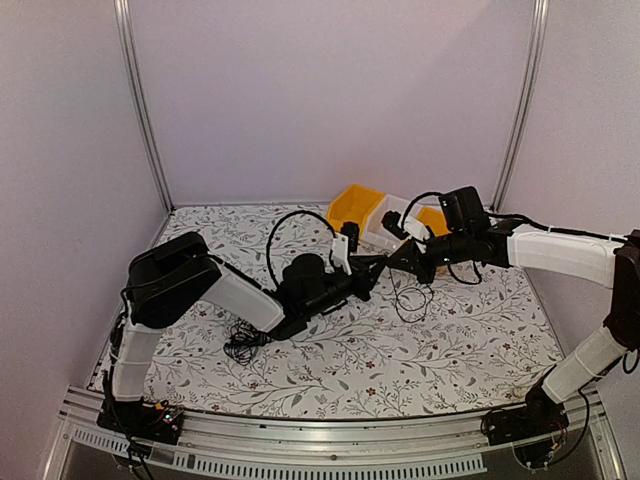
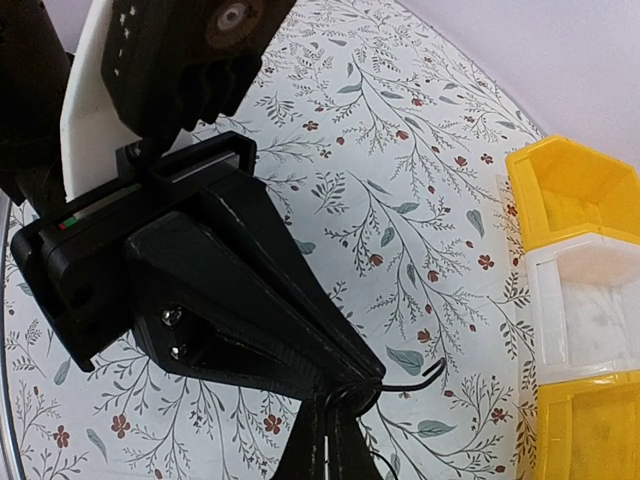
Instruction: Untangle the cables
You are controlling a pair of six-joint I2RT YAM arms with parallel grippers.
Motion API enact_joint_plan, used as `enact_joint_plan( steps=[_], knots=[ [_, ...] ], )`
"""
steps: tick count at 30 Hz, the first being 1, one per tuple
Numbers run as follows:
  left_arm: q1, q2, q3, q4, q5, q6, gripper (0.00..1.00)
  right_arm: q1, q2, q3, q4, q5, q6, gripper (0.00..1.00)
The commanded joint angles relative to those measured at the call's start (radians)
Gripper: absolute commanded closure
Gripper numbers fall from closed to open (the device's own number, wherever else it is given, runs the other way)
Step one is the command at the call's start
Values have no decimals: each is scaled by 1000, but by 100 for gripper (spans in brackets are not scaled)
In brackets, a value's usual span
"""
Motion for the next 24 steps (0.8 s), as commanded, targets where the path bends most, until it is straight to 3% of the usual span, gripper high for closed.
enact_joint_plan(
  steps=[1, 6, 9, 13, 24],
  knots=[
    [8, -12, -6, 92, -14, 21, 100, 23, 7, 1, -41, -42, -7, 100],
    [8, -66, -85, 52, -197, -4, 100, 23, 0, 2, -40, -23, -10, 92],
    [10, -93, -124, 61, -245, -23, 100, 23, 0, 2, -33, -19, -1, 71],
    [8, -103, -131, 61, -240, -36, 100, 25, 35, 14, -49, -63, 7, 59],
    [1, -196, -233, -49, -307, -79, 100, 39, 135, 25, -74, -34, -3, 54]
  ],
)
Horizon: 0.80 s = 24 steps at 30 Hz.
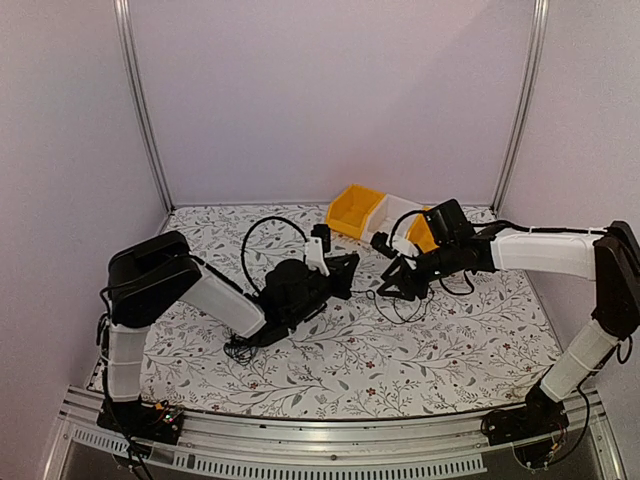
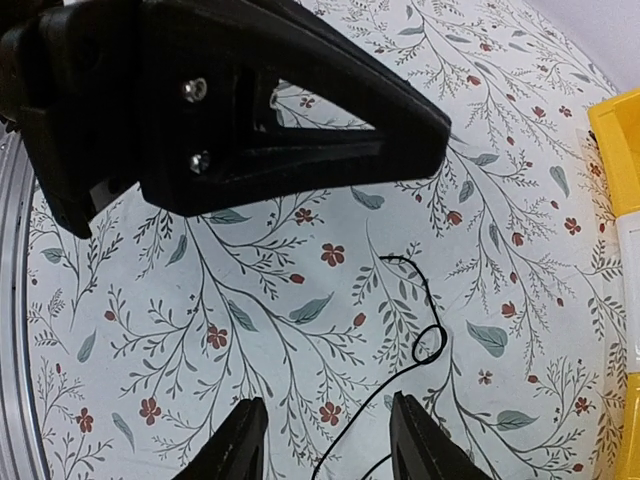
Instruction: Untangle the cables
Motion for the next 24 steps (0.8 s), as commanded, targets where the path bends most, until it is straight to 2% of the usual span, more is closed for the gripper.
enact_joint_plan(
  steps=[1, 5, 11, 16, 21, 24],
  knots=[
    [1, -116, -90, -91, -75, -48, 100, 6, 60, 27, -20, 16, -8, 54],
    [7, -189, -170, -242, -87, -93, 85, 6, 131, 59, -25, 69, 39, 53],
    [9, -248, -219, -378, -32, -105, 80, 6, 226, 94, -50, 142, 86, 54],
    [44, -241, -203, -453, -5, -126, 65, 6, 290, 114, -95, 135, 94, 51],
    [80, -244, -198, -481, 36, -123, 63, 6, 291, 105, -112, 135, 87, 49],
    [87, -250, -199, -486, 48, -111, 63, 6, 297, 122, -187, 140, 64, 48]
  ],
)
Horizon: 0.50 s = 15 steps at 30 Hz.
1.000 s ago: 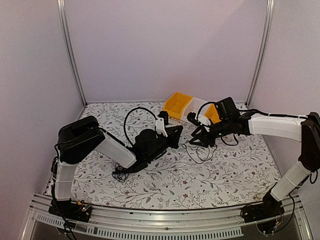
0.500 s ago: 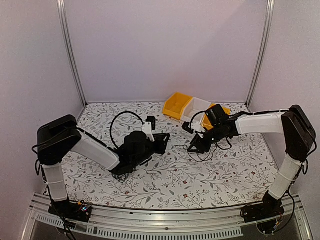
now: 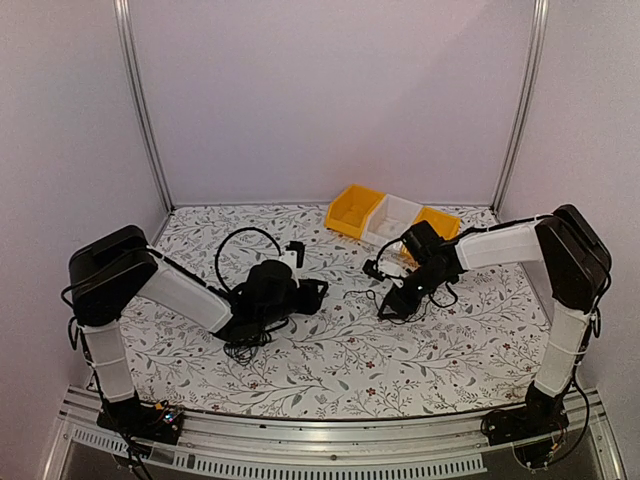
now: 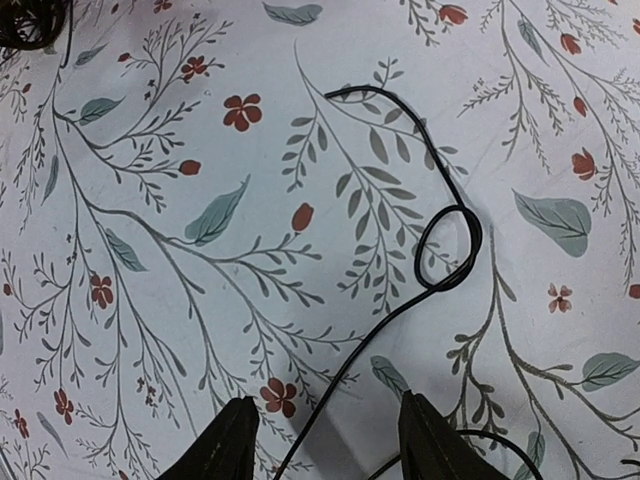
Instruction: Untangle the cables
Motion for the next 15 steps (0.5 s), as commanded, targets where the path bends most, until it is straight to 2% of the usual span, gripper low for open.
enact_joint_plan(
  steps=[1, 7, 10, 12, 15],
  knots=[
    [18, -31, 8, -33, 42, 11, 63, 6, 9, 29, -112, 12, -23, 47],
    [22, -35, 31, -54, 77, 63, 62, 8, -22, -13, -180, 52, -94, 46],
    [31, -23, 63, -82, 100, 84, 62, 9, -26, -37, -176, 75, -117, 56],
    [40, -12, 85, -99, 125, 90, 61, 10, -27, -40, -175, 79, -122, 68],
    [58, 4, 119, -115, 170, 104, 57, 24, -29, -37, -184, 90, -133, 75]
  ],
)
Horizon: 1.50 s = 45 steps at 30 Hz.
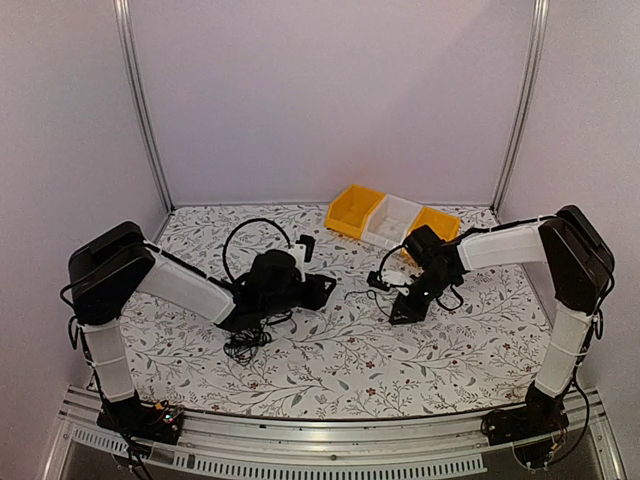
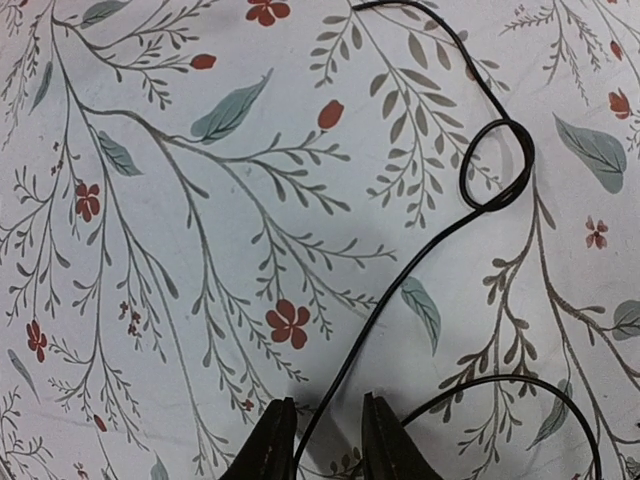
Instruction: Untangle the cables
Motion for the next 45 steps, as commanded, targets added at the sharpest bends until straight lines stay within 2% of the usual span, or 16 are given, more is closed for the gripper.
enact_joint_plan(
  steps=[1, 3, 5, 6, 10, 15, 17, 24, 28, 32, 33, 34, 37, 38, 41, 45],
  knots=[
    [44, 10, 64, -39, 89, 42, 55, 28, -12, -26, -60, 47, -30, 78],
    [66, 22, 80, -46, 132, 37, 53, 33, -13, -28, -57, 56, -32, 84],
    [80, 31, 84, -39, 189, 32, 52, 36, -12, -34, -46, 68, -30, 97],
    [87, 35, 84, -36, 215, 31, 51, 37, -17, -37, -41, 79, -31, 100],
    [89, 31, 84, -8, 343, 80, 50, 42, -105, -60, -8, 102, -53, 100],
    [83, 19, 65, 35, 511, 130, 47, 42, -295, -94, 10, 24, -118, 100],
    [79, 26, 61, 51, 557, 110, 43, 44, -341, -100, 10, 18, -119, 100],
    [60, 74, 41, 150, 646, 16, 41, 49, -390, -136, 35, 26, -117, 100],
    [58, 102, 64, 145, 680, 5, 49, 49, -415, -142, 47, 28, -107, 100],
    [59, 133, 79, 177, 742, -22, 71, 50, -424, -142, 51, 41, -108, 100],
    [58, 142, 85, 179, 749, -28, 73, 49, -427, -145, 54, 42, -107, 100],
    [57, 148, 89, 178, 747, -33, 73, 50, -431, -146, 58, 43, -106, 100],
    [57, 150, 81, 181, 716, -41, 60, 49, -439, -149, 62, 42, -104, 100],
    [56, 148, 78, 181, 706, -39, 59, 50, -441, -149, 61, 43, -104, 100],
    [57, 146, 72, 181, 688, -27, 60, 50, -448, -152, 58, 42, -104, 100],
    [63, 148, 62, 204, 678, -26, 71, 49, -458, -158, 59, 41, -104, 100]
  ],
)
